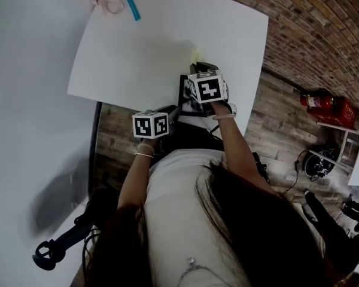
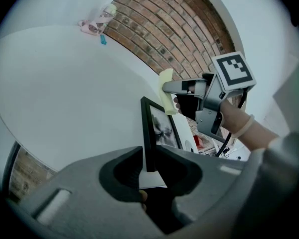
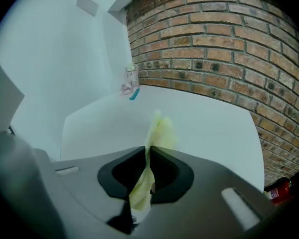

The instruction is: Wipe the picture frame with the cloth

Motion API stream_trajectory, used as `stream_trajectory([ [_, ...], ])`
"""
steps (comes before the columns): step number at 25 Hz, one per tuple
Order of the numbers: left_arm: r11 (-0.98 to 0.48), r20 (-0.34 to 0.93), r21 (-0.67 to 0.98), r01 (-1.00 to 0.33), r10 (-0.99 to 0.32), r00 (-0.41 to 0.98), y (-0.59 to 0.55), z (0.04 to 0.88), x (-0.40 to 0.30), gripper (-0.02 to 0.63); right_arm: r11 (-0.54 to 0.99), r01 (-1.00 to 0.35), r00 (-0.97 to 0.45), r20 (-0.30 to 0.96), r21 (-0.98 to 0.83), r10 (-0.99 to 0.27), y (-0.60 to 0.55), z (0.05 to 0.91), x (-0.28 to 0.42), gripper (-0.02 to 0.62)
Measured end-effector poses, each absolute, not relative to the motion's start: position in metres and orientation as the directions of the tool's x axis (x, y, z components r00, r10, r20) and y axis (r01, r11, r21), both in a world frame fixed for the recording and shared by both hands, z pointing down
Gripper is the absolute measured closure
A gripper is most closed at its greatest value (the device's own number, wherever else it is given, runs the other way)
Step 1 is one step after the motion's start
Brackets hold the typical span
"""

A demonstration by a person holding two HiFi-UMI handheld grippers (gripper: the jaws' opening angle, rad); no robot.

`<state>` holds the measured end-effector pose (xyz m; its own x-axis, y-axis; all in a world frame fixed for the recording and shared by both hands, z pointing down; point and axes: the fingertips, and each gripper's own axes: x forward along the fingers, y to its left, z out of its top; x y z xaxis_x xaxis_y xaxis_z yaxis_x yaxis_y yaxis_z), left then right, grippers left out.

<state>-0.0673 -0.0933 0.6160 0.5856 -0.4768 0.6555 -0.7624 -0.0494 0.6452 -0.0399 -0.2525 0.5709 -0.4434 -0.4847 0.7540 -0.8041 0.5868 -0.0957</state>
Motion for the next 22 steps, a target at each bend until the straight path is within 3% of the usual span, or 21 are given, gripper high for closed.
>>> stream_trajectory([
  [22, -0.233, 0.676, 0.495, -0.837, -0.502, 0.54, -0.077, 0.608, -0.058, 0.514, 0.505, -0.863, -0.368, 0.686, -0.001, -0.628, -0.195, 0.532, 0.033, 0.56],
])
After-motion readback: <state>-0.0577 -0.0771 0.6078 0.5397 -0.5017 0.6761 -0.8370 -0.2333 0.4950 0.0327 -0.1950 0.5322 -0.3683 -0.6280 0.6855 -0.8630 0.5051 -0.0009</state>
